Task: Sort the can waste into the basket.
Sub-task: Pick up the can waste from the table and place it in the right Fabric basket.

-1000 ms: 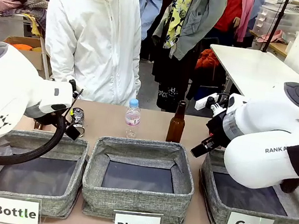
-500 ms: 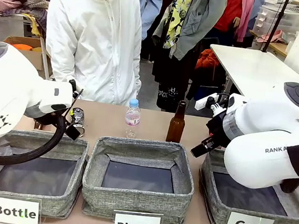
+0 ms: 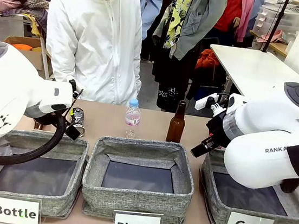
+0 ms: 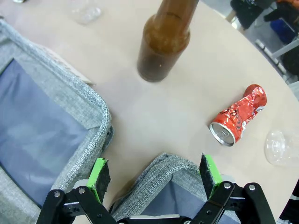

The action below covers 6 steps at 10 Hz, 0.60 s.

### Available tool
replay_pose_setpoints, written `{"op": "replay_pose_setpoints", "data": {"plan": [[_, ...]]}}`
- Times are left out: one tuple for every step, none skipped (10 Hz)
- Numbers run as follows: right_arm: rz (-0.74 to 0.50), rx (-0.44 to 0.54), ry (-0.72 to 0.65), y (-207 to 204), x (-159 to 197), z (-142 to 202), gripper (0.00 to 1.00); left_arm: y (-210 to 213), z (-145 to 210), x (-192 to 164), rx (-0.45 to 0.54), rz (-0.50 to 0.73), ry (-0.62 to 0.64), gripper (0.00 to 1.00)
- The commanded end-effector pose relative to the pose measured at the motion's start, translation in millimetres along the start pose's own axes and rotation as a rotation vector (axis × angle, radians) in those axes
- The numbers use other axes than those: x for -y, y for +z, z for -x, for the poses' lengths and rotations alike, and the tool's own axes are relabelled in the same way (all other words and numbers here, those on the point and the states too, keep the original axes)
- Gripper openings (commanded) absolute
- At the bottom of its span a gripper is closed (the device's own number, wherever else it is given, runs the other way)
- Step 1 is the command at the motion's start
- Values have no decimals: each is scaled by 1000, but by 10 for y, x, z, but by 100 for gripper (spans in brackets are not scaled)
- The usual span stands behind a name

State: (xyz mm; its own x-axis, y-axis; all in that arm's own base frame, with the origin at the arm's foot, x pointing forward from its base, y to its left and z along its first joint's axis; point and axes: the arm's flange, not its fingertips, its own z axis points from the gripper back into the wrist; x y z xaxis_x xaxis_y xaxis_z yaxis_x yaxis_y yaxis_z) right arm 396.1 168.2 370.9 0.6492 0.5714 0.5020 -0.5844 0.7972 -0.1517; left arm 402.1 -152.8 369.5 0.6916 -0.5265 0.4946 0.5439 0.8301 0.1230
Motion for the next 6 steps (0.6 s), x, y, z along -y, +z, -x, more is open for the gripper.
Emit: {"op": "replay_pose_setpoints", "data": {"plan": [[-26,-18,-37,76,27,-5,100,139,2,-14,-52,75,26,100],[-55,-21,-73,126,81,-21,100,242,6,-14,-68,111,53,100],[-111,-24,-126,264,147,-19,100,395,-4,4,-60,168,80,100],[-168,-24,-186,429,202,-20,100,539,-10,1,-55,222,122,100],[-240,-55,-232,606,250,-7,100,682,-4,1,-69,295,148,100],[-295,-105,-303,753,275,-1,100,827,11,5,-86,355,189,100]]}}
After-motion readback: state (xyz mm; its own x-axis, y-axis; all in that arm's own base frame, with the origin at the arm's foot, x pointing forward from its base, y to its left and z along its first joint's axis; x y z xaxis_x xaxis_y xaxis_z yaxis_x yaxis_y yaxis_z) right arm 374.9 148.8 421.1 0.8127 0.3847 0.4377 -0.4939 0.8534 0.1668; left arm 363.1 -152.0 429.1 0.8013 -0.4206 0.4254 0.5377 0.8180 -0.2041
